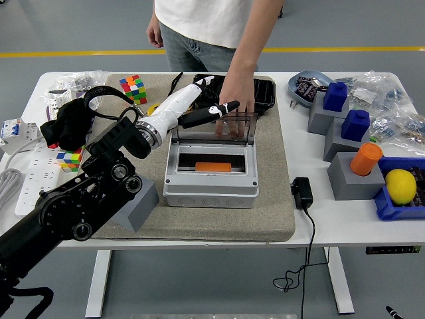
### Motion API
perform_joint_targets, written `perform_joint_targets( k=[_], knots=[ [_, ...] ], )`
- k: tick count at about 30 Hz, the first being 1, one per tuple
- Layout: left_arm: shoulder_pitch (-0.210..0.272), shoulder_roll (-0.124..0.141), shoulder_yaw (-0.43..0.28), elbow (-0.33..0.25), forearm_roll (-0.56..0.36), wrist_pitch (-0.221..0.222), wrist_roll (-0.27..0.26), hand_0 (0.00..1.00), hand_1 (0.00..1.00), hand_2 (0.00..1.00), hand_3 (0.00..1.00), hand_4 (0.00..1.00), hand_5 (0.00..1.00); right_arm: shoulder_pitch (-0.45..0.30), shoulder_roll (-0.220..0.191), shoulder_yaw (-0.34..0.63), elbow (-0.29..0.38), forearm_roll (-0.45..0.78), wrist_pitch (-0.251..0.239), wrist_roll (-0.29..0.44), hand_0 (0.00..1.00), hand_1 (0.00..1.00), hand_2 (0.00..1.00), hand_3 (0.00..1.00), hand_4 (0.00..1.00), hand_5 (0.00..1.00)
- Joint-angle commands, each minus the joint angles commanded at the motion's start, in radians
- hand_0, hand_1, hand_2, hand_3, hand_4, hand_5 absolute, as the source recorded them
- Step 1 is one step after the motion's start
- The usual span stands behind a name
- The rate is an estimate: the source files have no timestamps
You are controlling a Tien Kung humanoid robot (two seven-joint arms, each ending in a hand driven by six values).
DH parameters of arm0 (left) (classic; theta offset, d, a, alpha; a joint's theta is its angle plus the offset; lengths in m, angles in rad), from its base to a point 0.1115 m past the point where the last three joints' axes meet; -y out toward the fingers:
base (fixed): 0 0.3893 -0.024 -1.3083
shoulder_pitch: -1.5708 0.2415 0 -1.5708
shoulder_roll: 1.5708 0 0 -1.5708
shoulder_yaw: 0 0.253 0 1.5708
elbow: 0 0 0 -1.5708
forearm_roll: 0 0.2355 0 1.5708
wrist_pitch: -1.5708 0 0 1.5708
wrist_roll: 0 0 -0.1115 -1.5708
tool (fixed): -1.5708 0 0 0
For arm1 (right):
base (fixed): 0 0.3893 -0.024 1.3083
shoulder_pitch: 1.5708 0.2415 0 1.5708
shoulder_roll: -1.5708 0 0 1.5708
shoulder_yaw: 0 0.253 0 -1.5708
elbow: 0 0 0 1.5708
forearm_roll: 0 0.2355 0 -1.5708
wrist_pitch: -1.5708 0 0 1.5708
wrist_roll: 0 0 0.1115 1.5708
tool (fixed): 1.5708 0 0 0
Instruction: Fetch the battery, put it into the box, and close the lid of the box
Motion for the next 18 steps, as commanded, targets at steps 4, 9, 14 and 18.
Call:
perform_joint_targets(
  k=[4, 9, 14, 18],
  knots=[
    [-0.002, 0.005, 0.004, -0.006, 0.175, -0.004, 0.002, 0.998, 0.998, 0.998, 0.794, 0.998, 0.998, 0.001, 0.001, 0.003, 0.002, -0.004, 0.001, 0.000, 0.767, 0.720, 0.732, 0.766, 0.998, 0.998],
    [-0.002, 0.011, 0.014, -0.014, 0.384, -0.012, 0.004, 0.998, 0.998, 0.998, 0.679, 0.998, 0.998, 0.002, 0.000, 0.002, 0.003, -0.004, 0.001, 0.000, 0.767, 0.720, 0.732, 0.765, 0.998, 0.998],
    [-0.002, 0.015, 0.021, -0.014, 0.433, -0.022, 0.003, 0.998, 0.998, 0.998, 0.633, 0.998, 0.998, 0.003, -0.002, 0.002, 0.002, -0.002, 0.000, 0.000, 0.767, 0.720, 0.732, 0.765, 0.998, 0.998],
    [0.007, 0.020, 0.032, -0.022, 0.433, -0.020, 0.002, 0.998, 0.998, 0.998, 0.632, 0.998, 0.998, 0.003, -0.002, 0.007, 0.002, -0.005, -0.001, -0.001, 0.767, 0.720, 0.732, 0.765, 0.998, 0.998]
  ],
)
